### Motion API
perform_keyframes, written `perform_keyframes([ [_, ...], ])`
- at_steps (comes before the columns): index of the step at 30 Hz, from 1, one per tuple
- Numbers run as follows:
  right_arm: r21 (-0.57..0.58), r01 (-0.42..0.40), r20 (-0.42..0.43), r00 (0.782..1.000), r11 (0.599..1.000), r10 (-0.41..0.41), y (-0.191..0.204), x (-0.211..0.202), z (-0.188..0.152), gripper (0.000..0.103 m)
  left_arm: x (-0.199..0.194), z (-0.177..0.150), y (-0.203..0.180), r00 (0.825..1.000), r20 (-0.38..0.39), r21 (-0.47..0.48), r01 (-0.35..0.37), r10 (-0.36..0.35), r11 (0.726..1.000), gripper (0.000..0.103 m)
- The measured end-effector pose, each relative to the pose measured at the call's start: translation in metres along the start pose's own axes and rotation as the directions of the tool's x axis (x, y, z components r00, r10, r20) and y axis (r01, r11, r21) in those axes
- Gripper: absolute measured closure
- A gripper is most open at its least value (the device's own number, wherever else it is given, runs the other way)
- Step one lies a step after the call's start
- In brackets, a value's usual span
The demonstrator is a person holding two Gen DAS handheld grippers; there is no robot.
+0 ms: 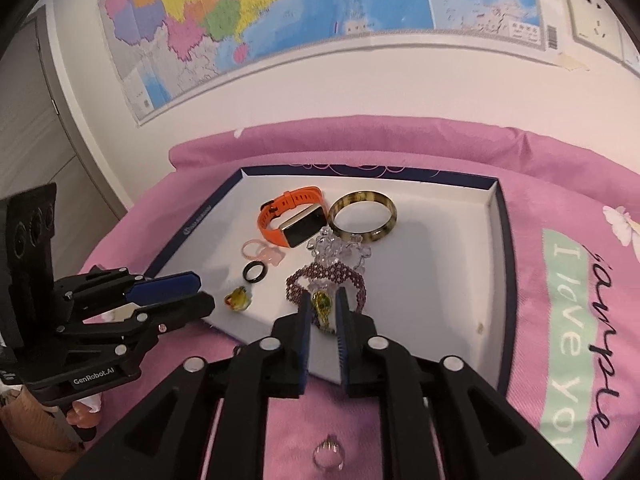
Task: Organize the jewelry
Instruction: 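Carry the pendant into the box with the left tool while the right tool lowers the earring in, then grasp the green stone ring with the left tool while the right tool moves over the silver ring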
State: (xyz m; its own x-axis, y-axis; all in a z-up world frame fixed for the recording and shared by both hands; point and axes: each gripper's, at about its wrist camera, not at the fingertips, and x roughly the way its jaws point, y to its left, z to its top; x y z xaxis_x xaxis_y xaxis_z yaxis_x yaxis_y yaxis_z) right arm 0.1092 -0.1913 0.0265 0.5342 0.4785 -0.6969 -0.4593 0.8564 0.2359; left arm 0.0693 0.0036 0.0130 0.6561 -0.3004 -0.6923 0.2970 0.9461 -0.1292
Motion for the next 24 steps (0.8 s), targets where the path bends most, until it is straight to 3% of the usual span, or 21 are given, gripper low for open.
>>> perform_keyframes([
  [5,-0.01,-0.013,0.006,1.0,1.0,0.013,0.0,-0.021,-0.014,0.078,-0.012,-0.012,-0.013,1.0,0.011,0.046,0.026,-0.026,0.999,0.062],
  [11,-0.014,-0.024,-0.024,0.999,1.0,0.024,0.001,-0.032,-0.038,0.076,-0.008,-0.024,-0.027,0.999,-0.018,0.078,0.048,-0.047,0.996,0.062],
  [24,0.047,-0.026,-0.062,0.998,0.999,0.029,-0.012,-0.03,-0.061,0.072,0.025,-0.021,-0.03,0.989,-0.104,0.005,0.105,-0.104,0.994,0.068],
])
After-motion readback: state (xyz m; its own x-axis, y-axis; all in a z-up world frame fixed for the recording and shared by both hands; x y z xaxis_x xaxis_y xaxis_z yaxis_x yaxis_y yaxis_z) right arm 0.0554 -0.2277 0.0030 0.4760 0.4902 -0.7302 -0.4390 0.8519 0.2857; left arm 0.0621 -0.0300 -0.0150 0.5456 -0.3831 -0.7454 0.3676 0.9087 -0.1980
